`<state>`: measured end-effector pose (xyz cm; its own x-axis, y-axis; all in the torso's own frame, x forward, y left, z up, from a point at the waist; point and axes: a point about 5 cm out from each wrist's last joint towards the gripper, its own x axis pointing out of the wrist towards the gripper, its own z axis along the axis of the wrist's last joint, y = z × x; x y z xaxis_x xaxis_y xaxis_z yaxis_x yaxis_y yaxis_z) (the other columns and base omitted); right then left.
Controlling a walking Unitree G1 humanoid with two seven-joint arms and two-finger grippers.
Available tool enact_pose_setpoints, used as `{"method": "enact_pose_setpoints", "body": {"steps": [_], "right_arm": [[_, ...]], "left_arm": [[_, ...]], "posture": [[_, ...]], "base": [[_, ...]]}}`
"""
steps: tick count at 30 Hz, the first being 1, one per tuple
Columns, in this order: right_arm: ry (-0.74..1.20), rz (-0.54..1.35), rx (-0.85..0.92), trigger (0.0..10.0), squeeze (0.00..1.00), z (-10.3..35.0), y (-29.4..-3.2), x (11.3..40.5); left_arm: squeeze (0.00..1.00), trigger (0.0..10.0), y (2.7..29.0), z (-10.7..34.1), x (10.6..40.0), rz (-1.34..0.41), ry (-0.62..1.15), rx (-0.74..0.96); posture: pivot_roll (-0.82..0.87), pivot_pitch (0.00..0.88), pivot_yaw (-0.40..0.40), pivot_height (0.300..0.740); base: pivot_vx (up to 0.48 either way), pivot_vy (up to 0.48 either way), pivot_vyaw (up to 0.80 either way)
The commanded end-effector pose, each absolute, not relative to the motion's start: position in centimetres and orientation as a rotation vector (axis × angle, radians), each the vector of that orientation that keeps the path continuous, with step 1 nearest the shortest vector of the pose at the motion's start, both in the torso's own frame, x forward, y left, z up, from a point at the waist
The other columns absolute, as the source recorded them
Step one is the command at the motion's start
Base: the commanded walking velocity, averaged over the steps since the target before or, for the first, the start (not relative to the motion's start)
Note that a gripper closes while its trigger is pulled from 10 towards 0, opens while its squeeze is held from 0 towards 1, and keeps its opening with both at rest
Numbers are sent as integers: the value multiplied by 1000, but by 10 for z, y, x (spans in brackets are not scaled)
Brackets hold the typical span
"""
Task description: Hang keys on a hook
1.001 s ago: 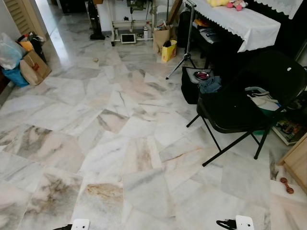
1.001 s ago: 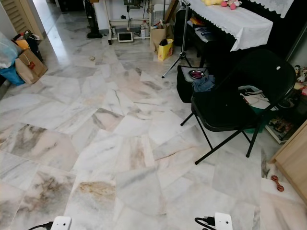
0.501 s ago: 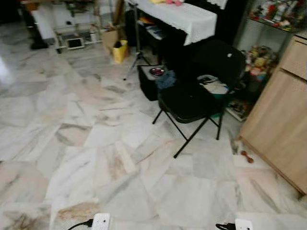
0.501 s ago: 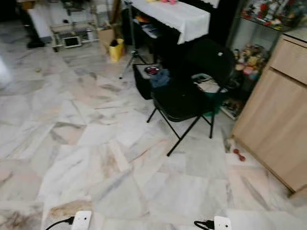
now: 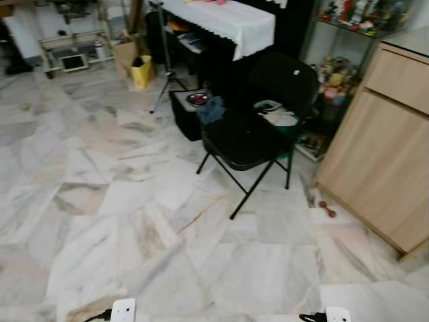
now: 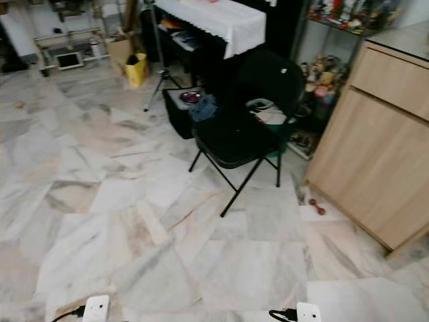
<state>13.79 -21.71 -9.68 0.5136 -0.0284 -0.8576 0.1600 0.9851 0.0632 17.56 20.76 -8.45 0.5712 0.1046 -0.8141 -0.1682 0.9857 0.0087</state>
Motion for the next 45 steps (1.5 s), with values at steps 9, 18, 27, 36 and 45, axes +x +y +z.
{"method": "enact_pose_setpoints", "body": {"steps": [9,18,27,36,45], "right_arm": [[1034,-133,147,10000,0,-97,-219,135],[1035,-127,144,10000,0,-97,-218,136],[1041,-123,130,10000,0,-97,-220,136],[1036,-133,144,10000,0,-98,-218,136],[1032,-145,153,10000,0,-98,-216,136]], "left_arm": [[0,10000,222,-83,171,157,964,-51],[0,10000,224,-84,168,152,951,-53],[0,10000,214,-86,167,103,952,-28],[0,10000,219,-88,160,113,955,-21],[0,10000,225,-89,153,118,958,-16]], "posture": [[72,0,10,740],[74,0,9,740],[71,0,5,740],[74,0,13,740],[80,0,16,740]], "base": [[0,0,-769],[0,0,-772],[0,0,-771],[0,0,-769],[0,-122,-769]]}}
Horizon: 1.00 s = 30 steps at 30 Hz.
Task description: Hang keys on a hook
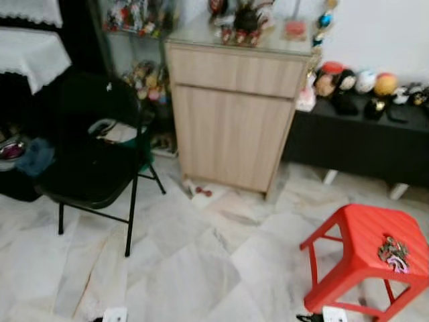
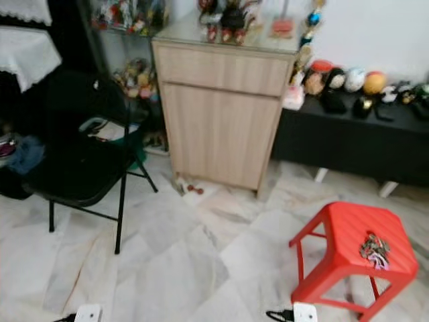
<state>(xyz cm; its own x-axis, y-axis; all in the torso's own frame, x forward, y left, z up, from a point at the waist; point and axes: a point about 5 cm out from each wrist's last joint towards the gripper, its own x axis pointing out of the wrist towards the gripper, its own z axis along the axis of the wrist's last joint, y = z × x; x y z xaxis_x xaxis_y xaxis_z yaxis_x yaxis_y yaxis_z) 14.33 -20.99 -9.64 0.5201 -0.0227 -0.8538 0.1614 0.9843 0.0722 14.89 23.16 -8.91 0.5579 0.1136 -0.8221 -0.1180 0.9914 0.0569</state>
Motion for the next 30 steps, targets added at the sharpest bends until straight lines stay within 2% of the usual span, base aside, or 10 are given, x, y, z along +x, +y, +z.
{"method": "enact_pose_setpoints", "body": {"steps": [1,5,8,10,14,20,24,30], "right_arm": [[1034,-137,146,10000,0,-98,-216,136],[1037,-145,145,10000,0,-98,-217,135],[1027,-192,254,10000,0,-99,-214,134],[1034,-64,144,10000,0,-97,-213,138],[1020,-66,157,10000,0,-97,-212,139],[1018,-12,77,10000,0,-95,-212,143],[1002,-175,242,10000,0,-98,-212,137],[1017,-250,265,10000,0,-100,-213,133]], "left_arm": [[0,10000,225,-89,153,119,958,-15],[0,10000,221,-89,157,116,955,-17],[0,10000,216,-89,159,110,953,-18],[0,10000,214,-88,161,100,953,-8],[0,10000,217,-88,161,103,951,-6],[0,10000,231,-86,157,118,953,0],[0,10000,232,-85,158,114,951,11],[0,10000,226,-86,161,124,946,2]], "posture": [[79,0,16,740],[77,0,19,740],[77,0,31,740],[76,0,32,740],[66,0,37,740],[67,0,45,740],[70,0,46,740],[87,0,39,740]], "base": [[0,0,-769],[0,0,-119],[0,0,0],[0,0,0],[0,0,0],[0,0,0],[0,0,0],[0,0,0]]}}
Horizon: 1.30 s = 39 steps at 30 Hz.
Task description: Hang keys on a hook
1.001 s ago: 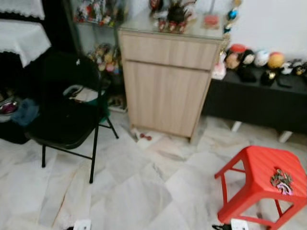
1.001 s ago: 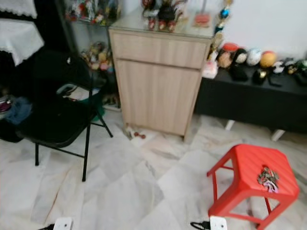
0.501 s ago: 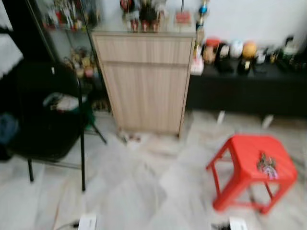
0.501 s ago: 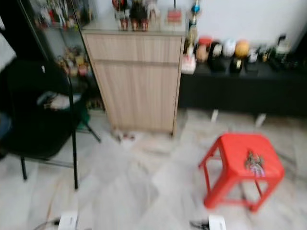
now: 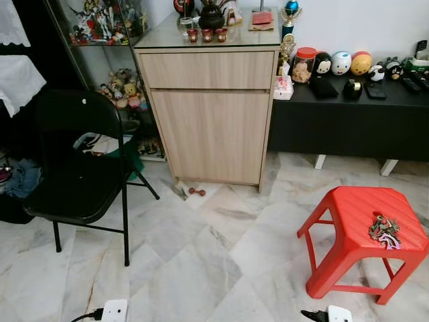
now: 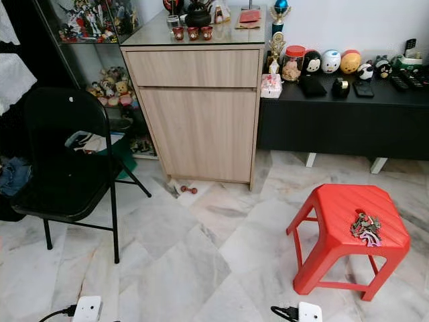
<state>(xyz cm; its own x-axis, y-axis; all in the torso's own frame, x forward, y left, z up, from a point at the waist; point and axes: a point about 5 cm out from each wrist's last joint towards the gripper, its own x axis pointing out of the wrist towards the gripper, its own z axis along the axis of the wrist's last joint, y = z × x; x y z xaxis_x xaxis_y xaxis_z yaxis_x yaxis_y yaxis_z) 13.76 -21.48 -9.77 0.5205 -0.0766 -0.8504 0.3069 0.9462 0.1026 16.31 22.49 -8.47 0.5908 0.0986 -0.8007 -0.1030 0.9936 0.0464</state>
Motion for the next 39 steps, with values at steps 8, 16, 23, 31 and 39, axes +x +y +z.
{"method": "enact_pose_setpoints", "body": {"steps": [8,16,23,31,39], "right_arm": [[1026,-239,253,10000,0,-100,-213,132],[1031,-237,243,10000,0,-100,-214,131],[1035,-222,243,10000,0,-101,-214,130],[1042,-219,238,10000,0,-101,-214,129],[1030,-215,256,10000,0,-100,-212,132]], "left_arm": [[0,10000,227,-86,159,99,952,22],[0,10000,227,-86,159,111,947,21],[0,10000,221,-87,161,103,950,29],[0,10000,224,-87,159,102,952,32],[0,10000,236,-84,158,119,948,39]], "posture": [[75,0,52,740],[84,0,39,740],[78,0,37,740],[74,0,38,740],[82,0,36,740]], "base": [[0,-134,0],[0,-341,0],[0,-405,0],[0,-431,0],[0,-429,0]]}}
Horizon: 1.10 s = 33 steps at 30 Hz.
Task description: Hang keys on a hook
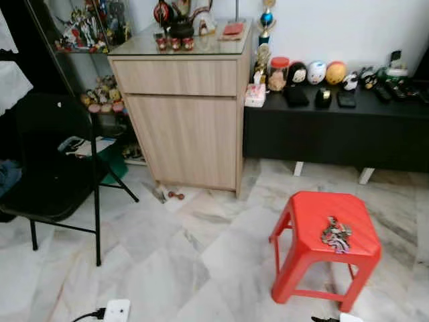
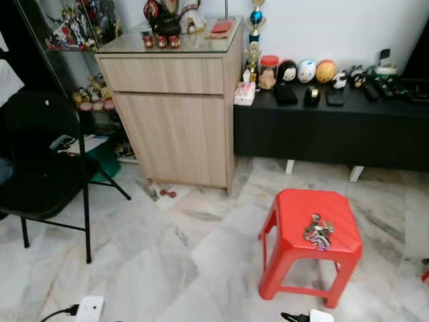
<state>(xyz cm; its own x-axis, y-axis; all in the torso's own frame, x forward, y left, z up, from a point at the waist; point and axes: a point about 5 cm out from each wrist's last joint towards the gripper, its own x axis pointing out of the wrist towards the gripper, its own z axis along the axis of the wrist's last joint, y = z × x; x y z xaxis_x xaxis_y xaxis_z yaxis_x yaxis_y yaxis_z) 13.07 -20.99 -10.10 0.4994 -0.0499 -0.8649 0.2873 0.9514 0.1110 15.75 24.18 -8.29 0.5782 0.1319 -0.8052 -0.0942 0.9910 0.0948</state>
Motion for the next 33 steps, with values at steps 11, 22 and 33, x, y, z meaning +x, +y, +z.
{"method": "enact_pose_setpoints", "body": {"steps": [11,22,33], "right_arm": [[975,-230,299,10000,0,-94,-210,150],[930,-251,297,10000,0,-84,-217,172],[940,-258,266,10000,0,-81,-228,176]], "left_arm": [[0,10000,218,-76,185,99,883,23],[0,10000,188,-34,258,5,615,20],[0,10000,181,-26,264,-10,516,13]], "posture": [[72,0,51,740],[70,0,23,740],[88,0,-2,740]], "base": [[0,-330,0],[0,0,0],[0,0,0]]}}
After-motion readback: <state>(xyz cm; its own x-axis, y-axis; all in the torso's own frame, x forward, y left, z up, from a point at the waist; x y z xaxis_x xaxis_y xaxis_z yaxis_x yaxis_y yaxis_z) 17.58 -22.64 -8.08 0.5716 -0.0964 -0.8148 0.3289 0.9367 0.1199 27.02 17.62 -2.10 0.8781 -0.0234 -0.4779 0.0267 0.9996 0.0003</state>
